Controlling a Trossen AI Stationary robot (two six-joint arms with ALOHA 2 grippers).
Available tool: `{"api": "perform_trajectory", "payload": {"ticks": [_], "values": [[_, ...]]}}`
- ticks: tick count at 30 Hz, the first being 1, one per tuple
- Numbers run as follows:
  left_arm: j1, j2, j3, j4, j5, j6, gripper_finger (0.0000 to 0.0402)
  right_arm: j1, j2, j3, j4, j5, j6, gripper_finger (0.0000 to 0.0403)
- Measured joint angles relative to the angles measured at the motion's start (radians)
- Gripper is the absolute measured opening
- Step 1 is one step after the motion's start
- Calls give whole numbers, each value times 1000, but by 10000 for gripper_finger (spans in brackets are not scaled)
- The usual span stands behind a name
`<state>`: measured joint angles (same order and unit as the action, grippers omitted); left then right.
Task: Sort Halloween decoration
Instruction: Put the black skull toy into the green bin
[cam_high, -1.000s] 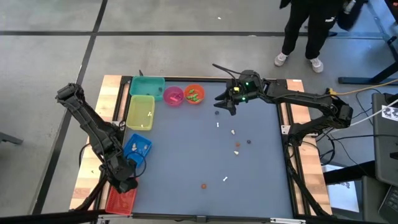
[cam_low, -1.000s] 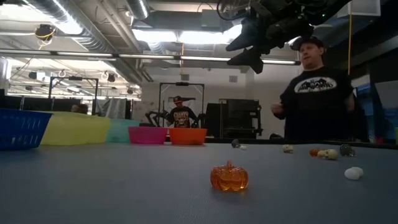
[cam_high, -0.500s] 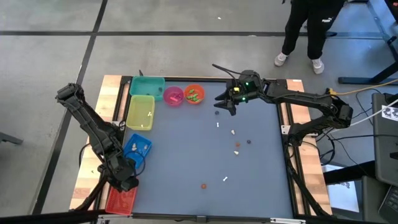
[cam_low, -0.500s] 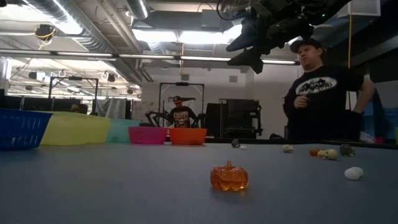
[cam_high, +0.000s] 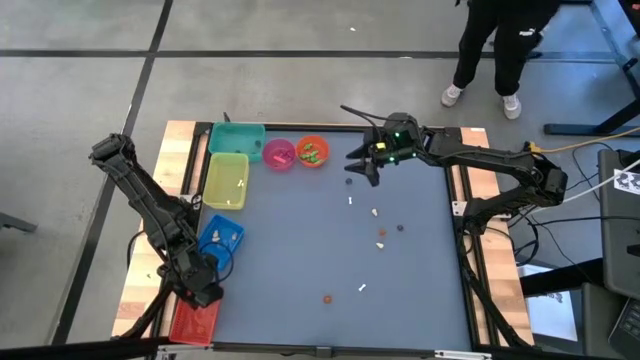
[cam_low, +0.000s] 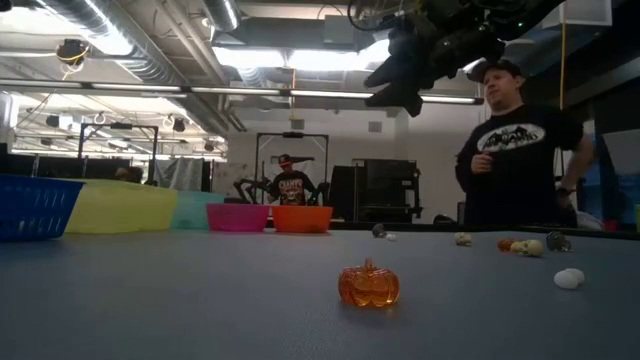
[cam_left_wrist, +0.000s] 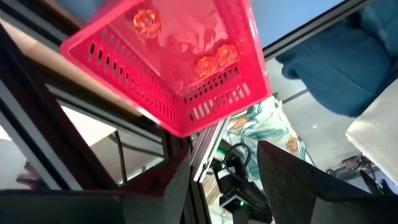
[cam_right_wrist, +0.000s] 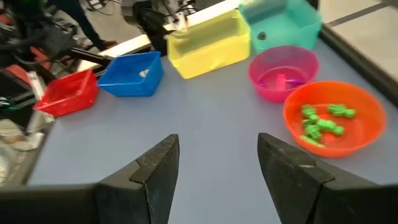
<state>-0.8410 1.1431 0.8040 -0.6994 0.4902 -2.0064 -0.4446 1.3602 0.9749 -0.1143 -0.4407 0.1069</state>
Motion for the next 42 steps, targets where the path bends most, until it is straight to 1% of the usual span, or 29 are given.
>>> {"api": "perform_trajectory", "payload": {"ticks": [5, 9, 13, 21, 26, 31, 38, 42], "values": [[0, 0, 0, 0, -64, 0, 170, 0, 14, 0, -10, 101, -89, 215], [1, 0, 0, 1, -92, 0, 170, -1, 60, 0, -20, 173, -137, 215], [1, 0, 0, 5, -120, 1, 170, -1, 125, 0, -19, 175, -147, 215], [1, 0, 0, 5, -196, 1, 170, -1, 248, 0, -41, 171, -287, 215], [1, 0, 0, 5, -204, 1, 170, -1, 314, 0, -63, 223, -376, 215], [1, 0, 0, 4, -250, 1, 170, -1, 377, 0, -70, 239, -448, 215], [1, 0, 0, 4, -297, 1, 169, -1, 438, 0, -69, 239, -484, 215], [1, 0, 0, 4, -299, 1, 169, -1, 465, 0, -69, 249, -485, 215]]}}
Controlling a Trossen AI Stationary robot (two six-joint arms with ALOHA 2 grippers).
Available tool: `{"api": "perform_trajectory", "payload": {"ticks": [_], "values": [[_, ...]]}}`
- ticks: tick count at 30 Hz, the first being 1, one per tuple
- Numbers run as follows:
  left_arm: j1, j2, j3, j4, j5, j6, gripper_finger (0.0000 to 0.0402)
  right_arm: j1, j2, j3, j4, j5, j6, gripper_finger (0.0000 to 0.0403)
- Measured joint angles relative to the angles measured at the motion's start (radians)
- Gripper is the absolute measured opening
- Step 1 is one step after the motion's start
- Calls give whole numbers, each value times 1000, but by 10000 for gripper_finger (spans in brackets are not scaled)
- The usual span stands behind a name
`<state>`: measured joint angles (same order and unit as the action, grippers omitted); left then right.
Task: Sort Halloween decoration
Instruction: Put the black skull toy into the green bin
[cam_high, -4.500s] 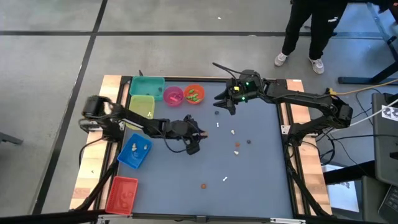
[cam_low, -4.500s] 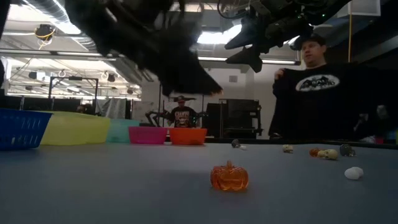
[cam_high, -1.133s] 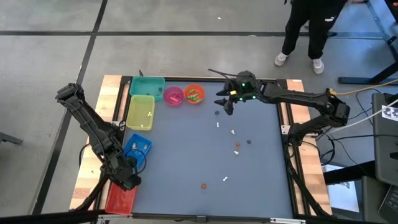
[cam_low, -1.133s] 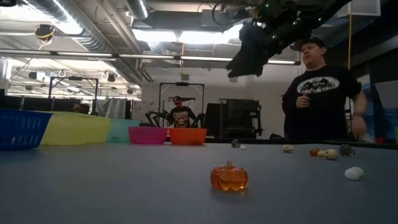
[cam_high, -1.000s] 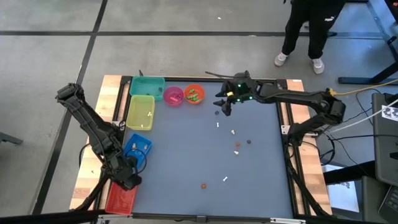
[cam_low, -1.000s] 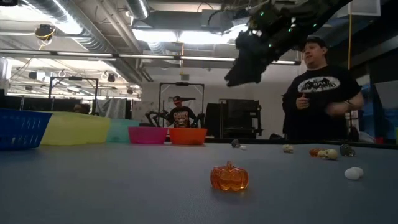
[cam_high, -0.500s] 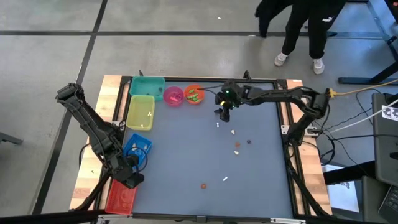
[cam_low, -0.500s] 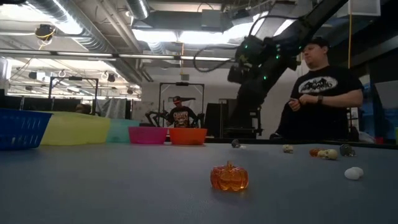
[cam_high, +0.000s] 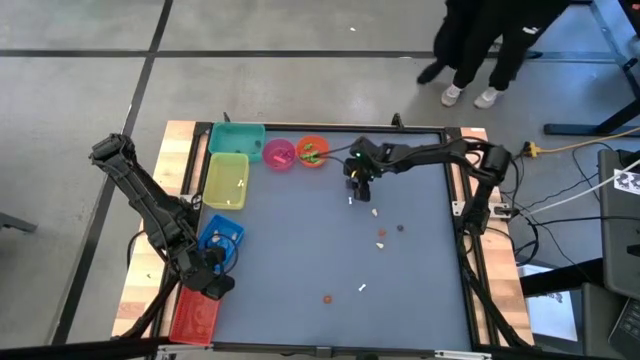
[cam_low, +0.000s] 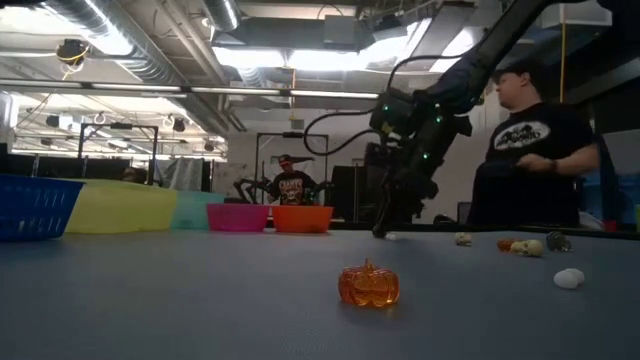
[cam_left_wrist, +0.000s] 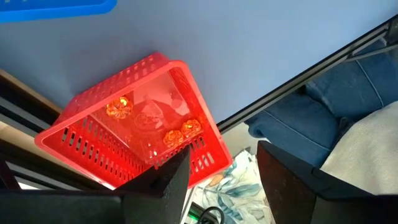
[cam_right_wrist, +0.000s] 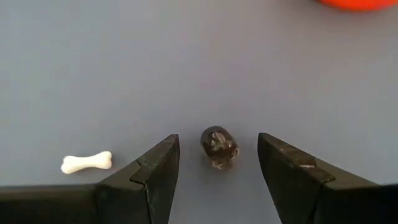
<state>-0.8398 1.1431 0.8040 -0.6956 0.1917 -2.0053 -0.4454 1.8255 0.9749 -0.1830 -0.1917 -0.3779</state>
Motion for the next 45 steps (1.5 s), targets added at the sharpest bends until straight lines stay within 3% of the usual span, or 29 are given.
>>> {"api": "perform_trajectory", "payload": {"ticks": [15, 30, 40, 45], "values": [[0, 0, 0, -2, -1, 0, 169, 0, 22, 2, 5, -6, 1, 211], [0, 0, 0, -2, -1, 0, 169, 1, 23, 1, 4, -9, 5, 96], [0, 0, 0, -1, -1, 0, 169, 0, 23, 1, 4, -11, 9, 84], [0, 0, 0, 0, -23, 2, 169, -3, 24, 1, 5, -84, 64, 84]]}}
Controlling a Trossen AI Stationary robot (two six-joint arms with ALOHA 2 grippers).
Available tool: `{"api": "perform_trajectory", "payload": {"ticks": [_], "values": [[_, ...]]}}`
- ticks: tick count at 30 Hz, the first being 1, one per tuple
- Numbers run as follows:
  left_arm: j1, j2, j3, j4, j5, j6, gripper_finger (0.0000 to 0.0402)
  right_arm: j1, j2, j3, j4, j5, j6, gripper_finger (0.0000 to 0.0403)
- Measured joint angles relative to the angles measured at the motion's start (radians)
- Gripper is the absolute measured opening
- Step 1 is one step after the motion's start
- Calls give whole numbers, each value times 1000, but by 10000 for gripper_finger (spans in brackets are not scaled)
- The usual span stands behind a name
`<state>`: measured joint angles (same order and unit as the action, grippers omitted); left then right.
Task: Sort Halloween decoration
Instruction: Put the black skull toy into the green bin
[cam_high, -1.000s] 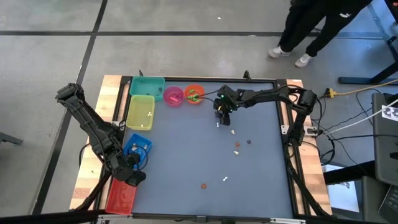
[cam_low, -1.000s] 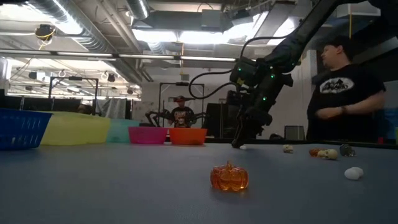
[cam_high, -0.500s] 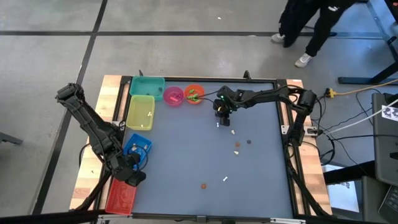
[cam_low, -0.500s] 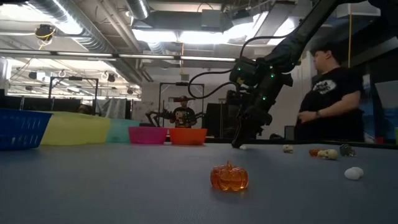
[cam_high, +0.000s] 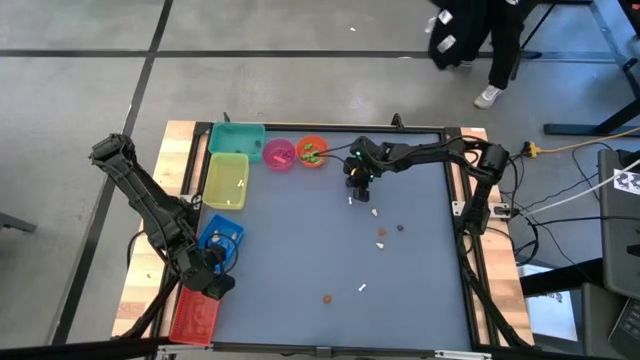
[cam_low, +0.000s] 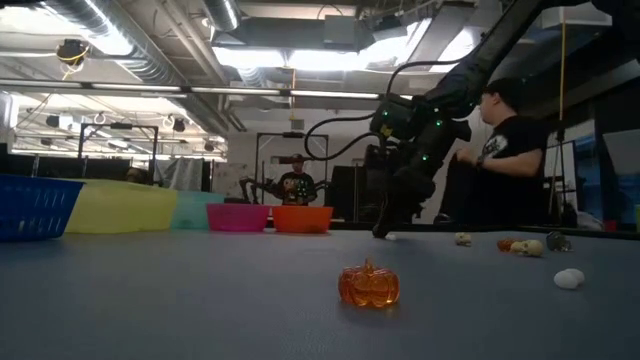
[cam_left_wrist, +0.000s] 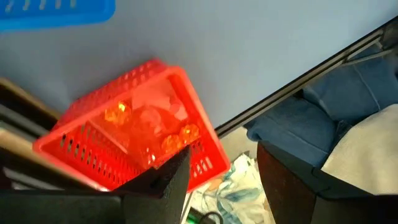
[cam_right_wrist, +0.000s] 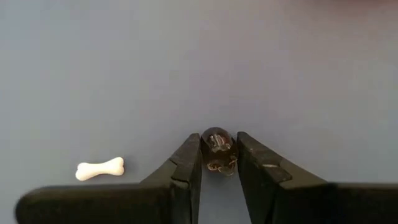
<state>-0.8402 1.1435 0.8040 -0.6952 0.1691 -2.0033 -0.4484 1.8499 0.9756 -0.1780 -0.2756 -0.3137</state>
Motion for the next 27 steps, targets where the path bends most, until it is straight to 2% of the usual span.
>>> {"api": "perform_trajectory", "payload": {"ticks": [8, 16, 20, 27], "values": [[22, 0, 0, 42, -165, 160, 169, 2, -3, -1, 0, -55, 115, 83], [101, 0, 0, 90, -399, 441, 169, 13, -3, 56, -2, -239, 241, 83], [149, 0, 0, 105, -582, 674, 169, 37, -3, 105, 2, -282, 319, 83], [235, 1, 0, 252, -951, 1257, 169, 109, -4, 203, 2, -296, 478, 83]]}}
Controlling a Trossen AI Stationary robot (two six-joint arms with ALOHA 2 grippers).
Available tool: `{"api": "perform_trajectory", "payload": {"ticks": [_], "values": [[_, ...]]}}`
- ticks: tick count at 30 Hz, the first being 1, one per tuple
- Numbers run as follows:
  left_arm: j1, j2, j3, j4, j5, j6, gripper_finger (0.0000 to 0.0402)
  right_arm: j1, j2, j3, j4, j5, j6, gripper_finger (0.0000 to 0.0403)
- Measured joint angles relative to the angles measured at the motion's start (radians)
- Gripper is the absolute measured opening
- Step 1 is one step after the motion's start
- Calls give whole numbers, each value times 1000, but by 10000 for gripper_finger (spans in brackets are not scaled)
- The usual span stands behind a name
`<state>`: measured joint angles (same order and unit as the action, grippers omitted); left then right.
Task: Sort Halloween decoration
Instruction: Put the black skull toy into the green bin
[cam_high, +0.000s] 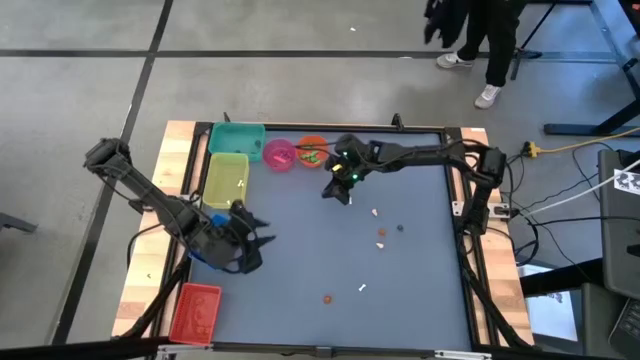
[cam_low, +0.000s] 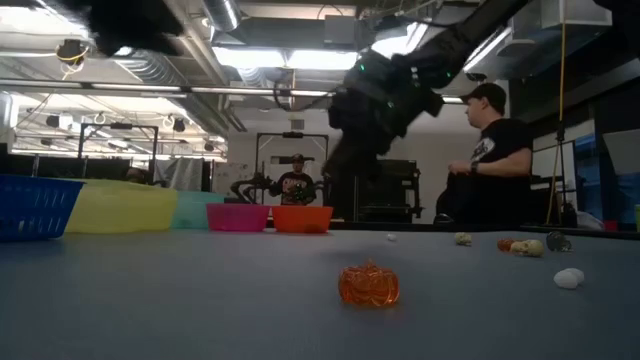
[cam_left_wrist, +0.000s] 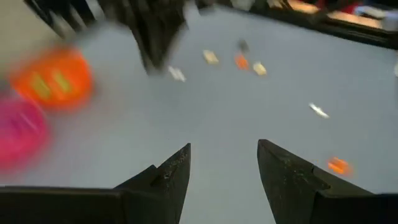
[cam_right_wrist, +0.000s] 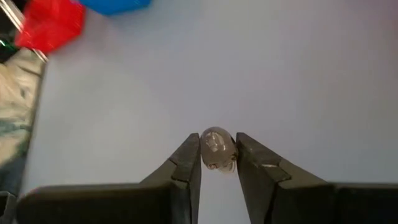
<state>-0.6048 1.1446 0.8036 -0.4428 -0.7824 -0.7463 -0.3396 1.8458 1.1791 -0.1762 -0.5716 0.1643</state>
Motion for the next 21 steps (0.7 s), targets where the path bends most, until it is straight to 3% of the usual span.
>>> {"api": "perform_trajectory", "payload": {"ticks": [3, 7, 14, 21], "values": [[38, 1, 0, 61, -80, 206, 169, 31, -1, 50, 1, 0, 92, 83], [88, 1, 0, 93, -100, 385, 169, 68, -1, 118, 8, 1, 177, 83], [158, 1, 0, 110, -101, 543, 169, 121, -2, 210, 102, 2, 260, 83], [213, 1, 0, 235, -101, 711, 169, 160, -3, 260, 193, 2, 284, 83]]}}
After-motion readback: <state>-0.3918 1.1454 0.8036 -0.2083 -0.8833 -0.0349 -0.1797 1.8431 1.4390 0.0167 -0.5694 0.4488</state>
